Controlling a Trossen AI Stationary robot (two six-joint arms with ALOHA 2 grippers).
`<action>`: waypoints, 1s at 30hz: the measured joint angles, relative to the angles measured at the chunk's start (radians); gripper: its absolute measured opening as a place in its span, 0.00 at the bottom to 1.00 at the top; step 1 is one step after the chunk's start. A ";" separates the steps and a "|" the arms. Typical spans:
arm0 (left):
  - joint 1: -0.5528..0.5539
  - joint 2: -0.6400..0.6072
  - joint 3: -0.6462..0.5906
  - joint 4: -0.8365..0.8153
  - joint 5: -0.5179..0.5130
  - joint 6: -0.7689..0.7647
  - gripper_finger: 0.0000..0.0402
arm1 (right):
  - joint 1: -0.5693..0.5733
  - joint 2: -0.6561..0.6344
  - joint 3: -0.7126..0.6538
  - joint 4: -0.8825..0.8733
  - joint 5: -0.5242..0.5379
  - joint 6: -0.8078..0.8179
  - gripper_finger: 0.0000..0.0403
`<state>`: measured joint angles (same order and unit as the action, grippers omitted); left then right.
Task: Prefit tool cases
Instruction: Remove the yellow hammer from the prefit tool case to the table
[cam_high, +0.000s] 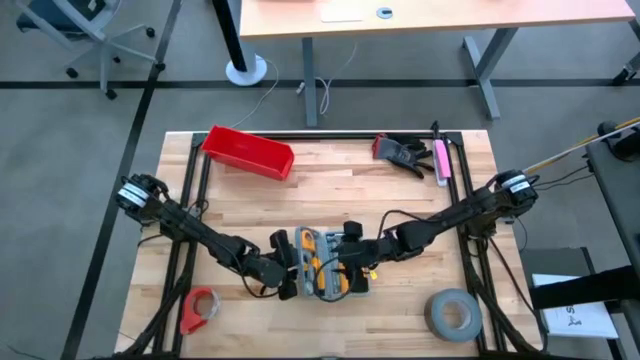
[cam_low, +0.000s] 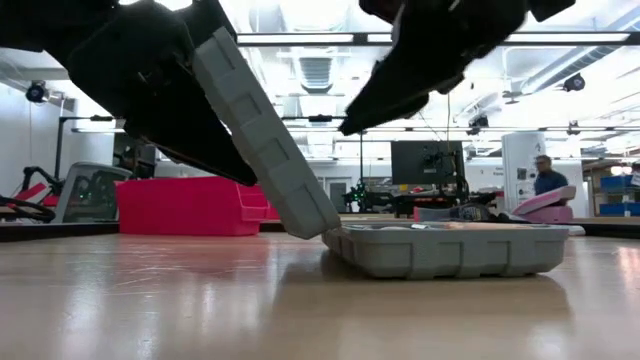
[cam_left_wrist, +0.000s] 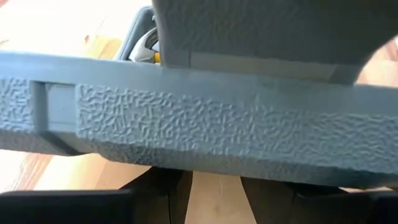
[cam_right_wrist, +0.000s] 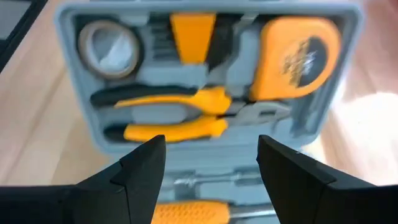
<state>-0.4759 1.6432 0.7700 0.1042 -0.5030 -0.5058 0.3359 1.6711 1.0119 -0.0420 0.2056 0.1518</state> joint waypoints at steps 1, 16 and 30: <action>0.000 0.000 0.000 0.000 0.000 0.000 0.33 | 0.005 0.000 0.000 -0.017 -0.002 0.006 0.57; 0.000 0.000 0.000 -0.011 0.000 -0.001 0.32 | 0.060 0.000 -0.002 -0.132 0.004 0.083 0.57; 0.000 0.000 0.000 -0.027 -0.001 -0.004 0.31 | 0.061 -0.001 -0.067 -0.233 0.027 0.164 0.57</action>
<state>-0.4763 1.6436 0.7700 0.0776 -0.5041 -0.5098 0.3969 1.6703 0.9449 -0.2745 0.2330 0.3156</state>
